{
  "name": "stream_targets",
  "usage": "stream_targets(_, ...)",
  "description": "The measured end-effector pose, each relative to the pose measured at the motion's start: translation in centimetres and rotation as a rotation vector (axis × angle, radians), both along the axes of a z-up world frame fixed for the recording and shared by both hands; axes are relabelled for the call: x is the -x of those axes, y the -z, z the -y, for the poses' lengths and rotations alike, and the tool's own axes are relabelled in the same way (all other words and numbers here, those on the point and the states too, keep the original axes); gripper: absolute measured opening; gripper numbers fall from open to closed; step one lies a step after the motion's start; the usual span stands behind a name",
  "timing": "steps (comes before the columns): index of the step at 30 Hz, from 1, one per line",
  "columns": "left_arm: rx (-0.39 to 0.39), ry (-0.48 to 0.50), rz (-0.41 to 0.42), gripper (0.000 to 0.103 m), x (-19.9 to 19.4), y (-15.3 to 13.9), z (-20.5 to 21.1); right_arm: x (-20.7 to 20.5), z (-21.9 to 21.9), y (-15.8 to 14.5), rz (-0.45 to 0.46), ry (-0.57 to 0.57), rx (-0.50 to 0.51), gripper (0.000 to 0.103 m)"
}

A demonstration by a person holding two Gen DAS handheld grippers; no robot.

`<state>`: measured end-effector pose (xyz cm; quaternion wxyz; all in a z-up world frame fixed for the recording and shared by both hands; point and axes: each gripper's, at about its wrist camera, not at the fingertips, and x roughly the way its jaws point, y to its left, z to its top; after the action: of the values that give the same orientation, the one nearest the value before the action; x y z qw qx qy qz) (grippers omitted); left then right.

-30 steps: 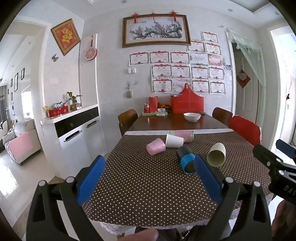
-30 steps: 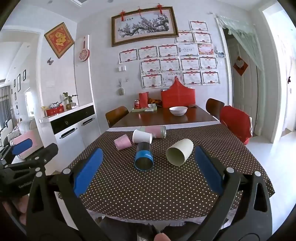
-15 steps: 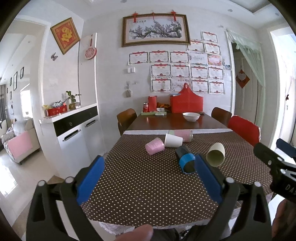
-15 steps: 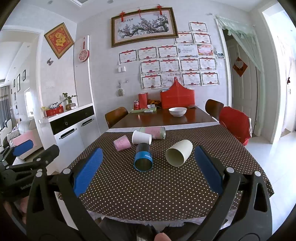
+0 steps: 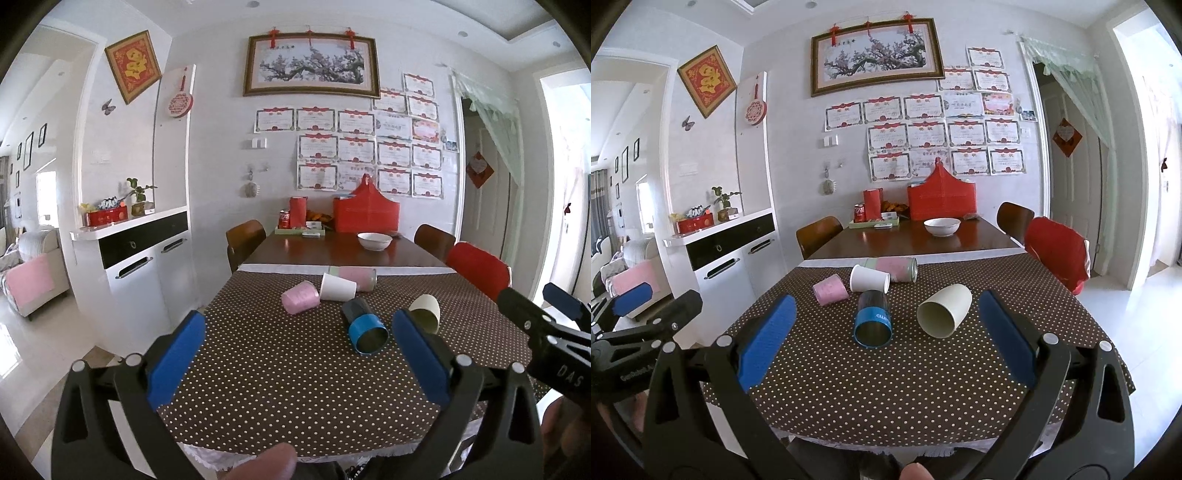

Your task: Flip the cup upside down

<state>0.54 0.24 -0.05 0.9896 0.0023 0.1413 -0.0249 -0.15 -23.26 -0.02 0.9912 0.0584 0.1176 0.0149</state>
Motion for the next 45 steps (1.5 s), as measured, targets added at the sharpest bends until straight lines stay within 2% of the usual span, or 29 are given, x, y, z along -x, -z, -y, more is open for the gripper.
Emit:
stream_targets(6,0.009,-0.008,-0.001,0.099,-0.4,-0.2,-0.5,-0.2,0.0,0.1,0.007,-0.001,0.004,0.097)
stream_targets(17,-0.024,-0.003,-0.026,0.099,-2.4,0.5,0.1,-2.3,-0.2,0.5,0.002,-0.005,0.013,0.097)
stream_targets(22,-0.032,-0.005,-0.021,0.099,-3.0,0.6,0.2,-4.3,-0.2,0.3,-0.002,-0.009,0.028,0.097)
stream_targets(31,-0.048,-0.008,-0.040,0.099,-7.2,-0.8,0.9,-8.2,-0.1,0.3,-0.029,-0.018,0.035,0.097)
stream_targets(45,-0.088,-0.004,-0.073,0.100,-12.6,-1.4,2.9,-12.5,1.2,0.5,-0.084,-0.012,0.021,0.097)
